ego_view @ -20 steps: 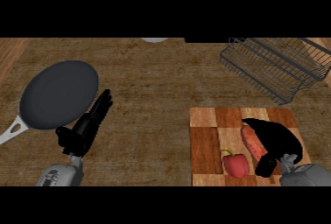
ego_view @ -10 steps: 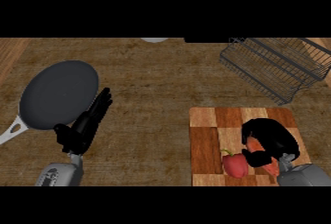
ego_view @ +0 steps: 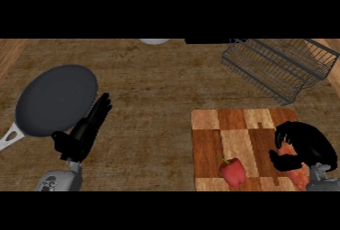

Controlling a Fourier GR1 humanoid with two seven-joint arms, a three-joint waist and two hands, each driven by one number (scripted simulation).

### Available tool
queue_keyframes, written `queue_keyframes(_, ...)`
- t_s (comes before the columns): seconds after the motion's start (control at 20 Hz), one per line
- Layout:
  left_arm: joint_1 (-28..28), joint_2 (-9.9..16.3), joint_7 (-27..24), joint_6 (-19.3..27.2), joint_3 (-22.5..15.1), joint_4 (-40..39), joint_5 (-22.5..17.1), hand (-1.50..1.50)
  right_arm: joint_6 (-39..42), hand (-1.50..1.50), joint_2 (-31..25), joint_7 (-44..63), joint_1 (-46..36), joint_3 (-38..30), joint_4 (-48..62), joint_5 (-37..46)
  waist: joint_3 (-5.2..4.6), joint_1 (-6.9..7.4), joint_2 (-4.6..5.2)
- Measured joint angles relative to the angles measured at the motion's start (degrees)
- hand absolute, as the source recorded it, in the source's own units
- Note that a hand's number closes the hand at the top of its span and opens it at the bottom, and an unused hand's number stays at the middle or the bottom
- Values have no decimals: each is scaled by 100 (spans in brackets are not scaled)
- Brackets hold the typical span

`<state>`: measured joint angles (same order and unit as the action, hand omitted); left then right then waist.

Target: Pick the sweet potato from the cutting board and place it in the tiered basket

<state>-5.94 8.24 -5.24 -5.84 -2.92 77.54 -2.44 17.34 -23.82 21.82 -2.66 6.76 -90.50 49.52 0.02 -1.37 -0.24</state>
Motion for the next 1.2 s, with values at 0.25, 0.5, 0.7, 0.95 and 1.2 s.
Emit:
queue_keyframes(0.25, 133, -15, -21, 108, 66, 63, 2, 0, -685, 150, -473, 524, 489, -1627, 216, -202, 4, -207, -25)
queue_keyframes(0.5, 189, 24, -30, 36, 60, 112, -10, 0, -1146, 150, -346, 462, 601, -2850, -289, -1147, 1, -151, -35)
queue_keyframes(0.7, 206, -14, -7, 15, -10, 158, 26, 0, -1221, 150, -384, 486, 532, -3395, -1043, -1646, -3, -46, -20)
queue_keyframes(0.95, 71, -140, 47, 64, -93, 124, 116, 0, -859, 150, -687, 1080, -45, -3627, -1674, -2005, -5, 73, 5)
queue_keyframes(1.2, -38, -167, 62, 27, -103, 56, 160, 0, -483, 150, -1164, 2015, -1230, -3567, -1556, -2246, -9, 162, 19)
